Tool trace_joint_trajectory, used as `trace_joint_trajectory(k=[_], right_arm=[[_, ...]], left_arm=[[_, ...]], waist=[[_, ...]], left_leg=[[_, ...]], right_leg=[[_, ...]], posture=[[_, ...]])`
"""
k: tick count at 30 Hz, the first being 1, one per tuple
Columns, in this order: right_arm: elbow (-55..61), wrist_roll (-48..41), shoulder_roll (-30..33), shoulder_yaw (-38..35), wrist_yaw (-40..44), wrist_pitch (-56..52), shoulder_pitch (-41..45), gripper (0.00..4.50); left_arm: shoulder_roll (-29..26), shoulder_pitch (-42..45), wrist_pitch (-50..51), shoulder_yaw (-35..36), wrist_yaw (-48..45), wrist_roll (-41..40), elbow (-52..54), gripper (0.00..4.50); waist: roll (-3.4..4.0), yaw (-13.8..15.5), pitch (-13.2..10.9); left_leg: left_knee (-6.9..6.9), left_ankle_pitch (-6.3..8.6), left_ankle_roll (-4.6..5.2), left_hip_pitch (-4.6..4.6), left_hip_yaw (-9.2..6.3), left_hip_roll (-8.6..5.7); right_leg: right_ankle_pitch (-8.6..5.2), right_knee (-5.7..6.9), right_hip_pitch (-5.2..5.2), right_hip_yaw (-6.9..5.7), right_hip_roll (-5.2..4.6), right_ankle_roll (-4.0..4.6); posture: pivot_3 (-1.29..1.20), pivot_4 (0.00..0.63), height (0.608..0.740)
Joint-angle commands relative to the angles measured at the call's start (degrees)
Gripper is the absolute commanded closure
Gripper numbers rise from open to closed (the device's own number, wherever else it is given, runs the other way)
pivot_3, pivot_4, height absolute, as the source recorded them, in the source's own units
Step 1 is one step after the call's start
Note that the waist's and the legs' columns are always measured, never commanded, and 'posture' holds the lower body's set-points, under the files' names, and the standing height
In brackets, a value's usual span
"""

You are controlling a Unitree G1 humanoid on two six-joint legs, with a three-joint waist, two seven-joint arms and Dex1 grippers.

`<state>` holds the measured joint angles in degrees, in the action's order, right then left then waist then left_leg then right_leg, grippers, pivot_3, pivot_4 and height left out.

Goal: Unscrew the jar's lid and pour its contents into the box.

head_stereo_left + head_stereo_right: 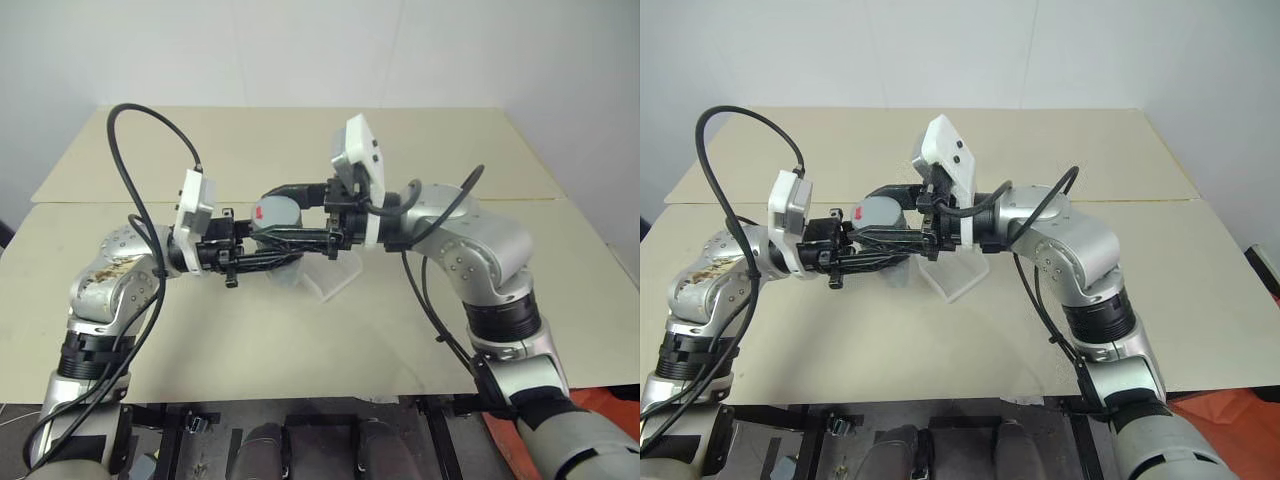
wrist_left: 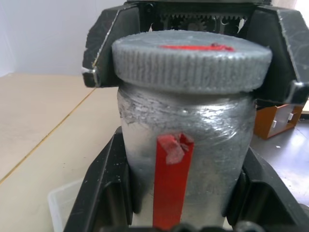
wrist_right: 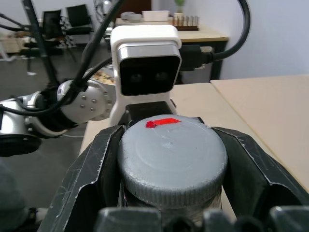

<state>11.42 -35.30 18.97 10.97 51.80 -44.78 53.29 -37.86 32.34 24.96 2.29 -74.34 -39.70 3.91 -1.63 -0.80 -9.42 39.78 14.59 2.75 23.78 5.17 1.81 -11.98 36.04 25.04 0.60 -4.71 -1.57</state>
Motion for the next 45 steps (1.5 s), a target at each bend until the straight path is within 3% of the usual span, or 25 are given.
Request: trace_joint_trajectory(k=[1,6,12,14,19,20,28,34,39,45], right_arm=[[-3.50,-2.70,1.07,-0.90,11.61,5.28,3.07,1.75],[-12.33,-4.20,1.71,2.64,36.95,13.19,7.18,1.75],[-20.91,-0.38,-0.60,6.37,40.41,22.21,10.40,1.75],[-21.65,1.08,-1.43,4.64,37.60,23.41,9.76,1.75],[-19.02,2.36,0.80,-0.18,30.37,21.75,7.11,0.10],[-17.64,2.36,1.70,-1.39,28.59,21.22,6.35,0.04],[1.84,-2.32,7.58,-9.13,9.12,6.22,-0.15,0.04],[10.68,-3.37,5.21,-7.09,-2.36,-1.67,-1.65,0.04],[9.89,2.60,0.13,-1.78,-12.16,-3.93,0.09,0.04],[5.25,4.25,-2.76,-0.65,-13.97,-2.61,2.07,0.04]], left_arm=[[-1.44,2.09,-0.33,0.14,-7.68,-2.66,0.87,2.58],[-1.63,5.95,2.03,-2.23,-14.67,-4.47,0.64,2.58],[-0.50,6.86,0.53,-3.24,-14.41,-2.52,0.50,2.58],[-0.34,6.02,-0.46,-2.66,-13.22,-1.44,0.53,2.58],[-0.49,3.80,-1.00,-0.32,-10.08,-0.41,0.44,2.58],[-0.65,3.25,-0.98,0.26,-9.48,-0.42,0.42,2.58],[0.41,1.07,-2.11,2.37,-6.20,0.51,-2.12,2.58],[2.26,4.03,-3.41,0.97,-5.76,2.39,-5.67,2.58],[2.97,5.56,-3.18,0.33,-6.21,2.57,-6.23,2.58],[2.98,5.94,-2.23,0.39,-6.38,1.86,-5.31,2.58]], waist=[[0.01,0.00,0.00],[0.01,0.10,-0.01],[0.01,-0.19,-0.01],[0.02,-0.18,-0.01],[0.02,0.02,-0.01],[0.02,0.17,-0.01],[0.02,0.49,-0.01],[0.02,0.06,-0.01],[0.02,-0.06,-0.01],[0.02,0.06,-0.01]], left_leg=[[0.00,0.00,0.00,0.00,0.00,0.01],[0.04,0.00,0.00,0.01,0.01,0.01],[0.05,0.00,0.00,0.00,-0.01,0.08],[0.05,-0.01,-0.02,0.00,0.00,0.11],[0.06,-0.02,-0.05,0.04,-0.02,0.13],[0.05,-0.02,-0.04,0.04,-0.02,0.12],[0.04,-0.03,-0.06,0.07,-0.04,0.11],[0.07,-0.04,-0.07,0.05,0.00,0.11],[0.06,-0.05,-0.10,0.03,0.00,0.11],[0.05,-0.04,-0.08,0.06,-0.02,0.11]], right_leg=[[0.00,0.00,0.00,0.00,0.02,0.00],[0.00,-0.03,-0.03,0.00,0.08,0.00],[0.00,0.03,-0.01,0.03,0.17,0.00],[0.00,0.05,0.02,0.07,0.21,0.01],[0.01,0.16,0.06,0.06,0.20,0.01],[0.01,0.15,0.05,0.07,0.18,0.01],[0.00,0.10,0.08,0.02,0.12,0.02],[0.02,0.06,0.08,0.06,0.16,0.03],[0.03,0.09,0.09,0.08,0.18,0.05],[0.03,0.08,0.09,0.06,0.19,0.04]], posture=[[0.00,0.150,0.740],[0.00,0.150,0.740],[0.00,0.150,0.740],[0.00,0.150,0.740],[0.00,0.150,0.740],[0.00,0.150,0.740],[0.00,0.150,0.740],[0.00,0.150,0.740],[0.00,0.150,0.740],[0.00,0.150,0.740]])
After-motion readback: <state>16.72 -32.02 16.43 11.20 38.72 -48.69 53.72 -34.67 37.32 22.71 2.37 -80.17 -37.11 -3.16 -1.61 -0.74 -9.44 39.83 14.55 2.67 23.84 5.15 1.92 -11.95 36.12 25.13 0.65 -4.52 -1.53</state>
